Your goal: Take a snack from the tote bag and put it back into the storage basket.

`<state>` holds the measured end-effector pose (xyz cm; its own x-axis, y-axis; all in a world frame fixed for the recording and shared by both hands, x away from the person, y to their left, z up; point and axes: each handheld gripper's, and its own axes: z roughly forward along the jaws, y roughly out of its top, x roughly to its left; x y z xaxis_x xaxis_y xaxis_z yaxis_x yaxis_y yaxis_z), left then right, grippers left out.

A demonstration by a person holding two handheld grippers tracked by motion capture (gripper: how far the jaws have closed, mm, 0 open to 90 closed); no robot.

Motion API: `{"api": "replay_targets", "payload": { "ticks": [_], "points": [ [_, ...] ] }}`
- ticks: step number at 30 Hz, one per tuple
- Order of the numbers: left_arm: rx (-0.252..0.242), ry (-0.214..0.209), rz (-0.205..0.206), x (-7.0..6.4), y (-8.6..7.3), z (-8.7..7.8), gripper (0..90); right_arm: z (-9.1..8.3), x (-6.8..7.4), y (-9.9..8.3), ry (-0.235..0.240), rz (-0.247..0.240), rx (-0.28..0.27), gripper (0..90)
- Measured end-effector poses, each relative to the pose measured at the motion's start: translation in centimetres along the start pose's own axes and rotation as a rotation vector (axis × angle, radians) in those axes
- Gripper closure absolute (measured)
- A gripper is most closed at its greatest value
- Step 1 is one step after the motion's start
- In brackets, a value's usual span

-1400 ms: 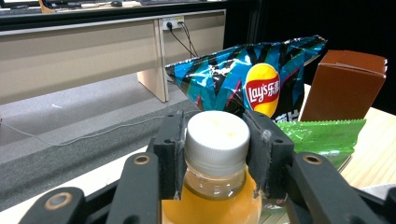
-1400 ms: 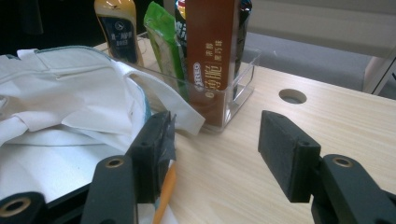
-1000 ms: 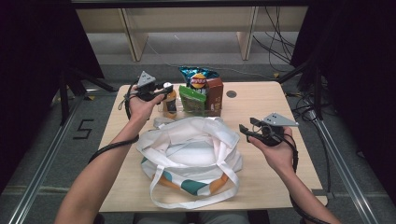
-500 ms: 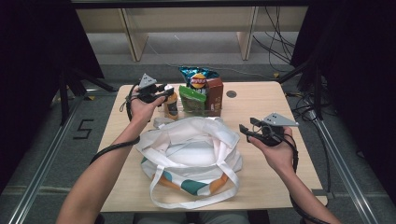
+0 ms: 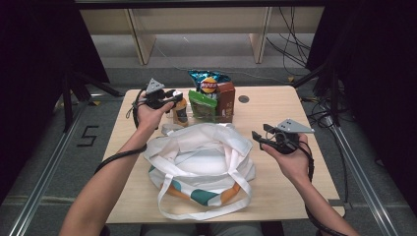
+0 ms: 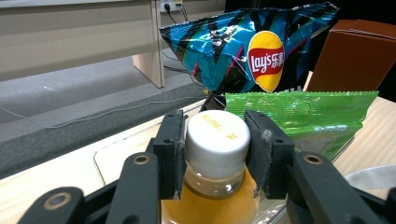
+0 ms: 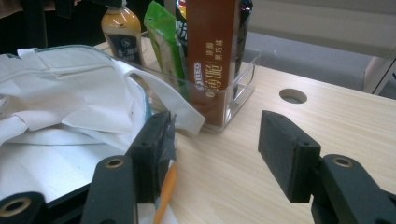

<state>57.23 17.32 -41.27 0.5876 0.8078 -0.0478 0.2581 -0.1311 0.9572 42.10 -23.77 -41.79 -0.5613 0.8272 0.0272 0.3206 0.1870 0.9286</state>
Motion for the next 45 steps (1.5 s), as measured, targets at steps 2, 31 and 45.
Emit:
{"api": "replay_targets", "payload": {
  "ticks": [2, 31, 45],
  "points": [
    [0.009, 0.005, -0.007, 0.1, 0.1, 0.0, 58.5, 0.0, 0.3, 0.0, -0.003, 0.022, 0.005, 45.0],
    [-0.004, 0.018, -0.049, -1.3, 0.2, -4.4, 25.0, -0.1, 0.1, 0.1, 0.015, 0.001, 0.009, 44.9],
    [-0.028, 0.003, -0.038, -2.4, -1.2, -7.2, 24.4, 0.0, 0.1, 0.1, 0.001, -0.026, 0.004, 44.9]
  ]
}}
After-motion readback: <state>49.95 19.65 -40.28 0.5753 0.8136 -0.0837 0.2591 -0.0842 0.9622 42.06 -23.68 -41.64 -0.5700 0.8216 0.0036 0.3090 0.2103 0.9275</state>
